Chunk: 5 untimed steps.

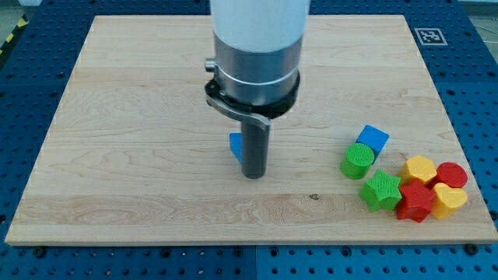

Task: Slightly move the blue triangle towards center of the board

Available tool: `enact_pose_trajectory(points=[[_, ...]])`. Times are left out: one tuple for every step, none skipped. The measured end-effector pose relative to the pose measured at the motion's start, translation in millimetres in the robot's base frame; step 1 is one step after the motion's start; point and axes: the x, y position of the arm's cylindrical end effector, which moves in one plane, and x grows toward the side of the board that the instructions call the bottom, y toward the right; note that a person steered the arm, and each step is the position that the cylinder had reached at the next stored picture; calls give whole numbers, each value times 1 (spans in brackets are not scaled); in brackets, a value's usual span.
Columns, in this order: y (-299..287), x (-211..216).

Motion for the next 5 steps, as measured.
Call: enact_pose_trajectory(points=[[-2, -11], [-2, -22], [-2, -30], [-2, -30], [-2, -19]])
